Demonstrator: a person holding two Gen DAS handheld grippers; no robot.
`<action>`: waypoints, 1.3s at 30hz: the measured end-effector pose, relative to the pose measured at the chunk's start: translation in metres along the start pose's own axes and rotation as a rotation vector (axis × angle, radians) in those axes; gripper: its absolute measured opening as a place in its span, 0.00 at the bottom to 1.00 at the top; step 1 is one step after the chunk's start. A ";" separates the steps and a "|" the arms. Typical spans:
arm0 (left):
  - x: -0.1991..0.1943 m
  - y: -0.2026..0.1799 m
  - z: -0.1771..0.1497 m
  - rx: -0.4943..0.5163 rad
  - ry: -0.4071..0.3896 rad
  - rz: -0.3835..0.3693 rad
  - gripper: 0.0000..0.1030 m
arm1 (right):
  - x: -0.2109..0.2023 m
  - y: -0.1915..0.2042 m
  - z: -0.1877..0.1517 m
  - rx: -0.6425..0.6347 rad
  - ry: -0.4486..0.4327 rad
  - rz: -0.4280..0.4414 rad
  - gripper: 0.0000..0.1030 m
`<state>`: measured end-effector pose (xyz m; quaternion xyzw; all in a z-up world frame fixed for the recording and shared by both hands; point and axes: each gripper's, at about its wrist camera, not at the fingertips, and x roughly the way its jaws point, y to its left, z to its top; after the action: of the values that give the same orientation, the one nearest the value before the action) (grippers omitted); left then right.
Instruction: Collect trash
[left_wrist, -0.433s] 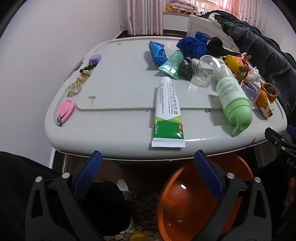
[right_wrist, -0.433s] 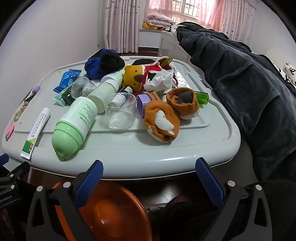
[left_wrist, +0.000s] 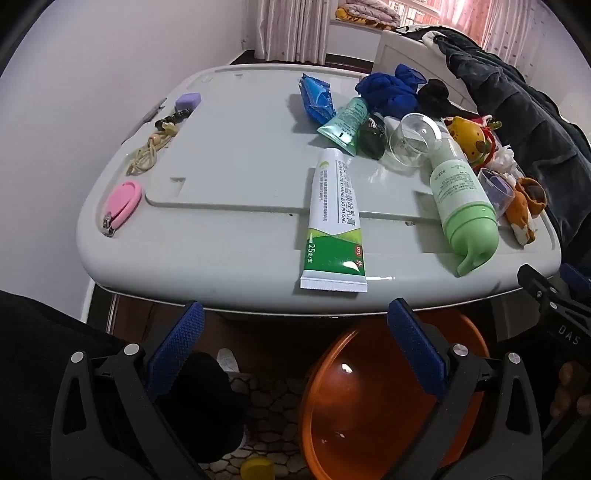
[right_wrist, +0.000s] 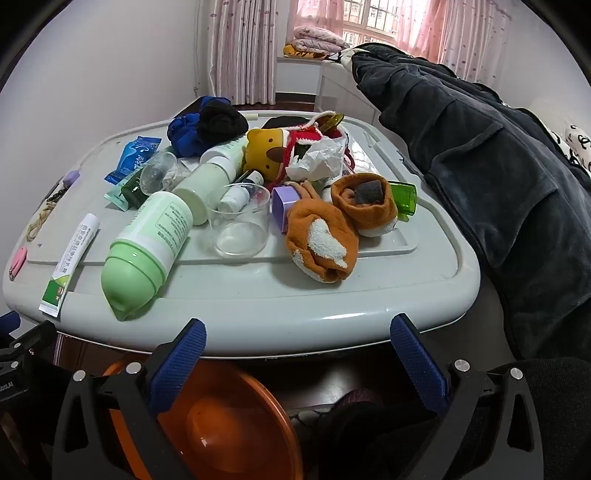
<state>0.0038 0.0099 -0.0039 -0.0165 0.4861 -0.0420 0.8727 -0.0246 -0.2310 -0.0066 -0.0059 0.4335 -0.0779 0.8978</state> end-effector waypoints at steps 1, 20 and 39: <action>-0.001 -0.001 0.000 0.007 -0.004 0.001 0.94 | 0.000 0.000 0.000 -0.001 0.000 0.001 0.96; -0.001 -0.002 0.000 -0.005 -0.006 -0.017 0.94 | 0.003 -0.006 0.001 0.020 0.008 0.020 0.96; 0.005 -0.003 -0.002 0.011 0.016 -0.005 0.94 | 0.005 -0.005 0.000 0.021 0.011 0.017 0.96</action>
<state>0.0048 0.0062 -0.0084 -0.0128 0.4928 -0.0469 0.8688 -0.0218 -0.2366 -0.0103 0.0077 0.4377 -0.0748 0.8960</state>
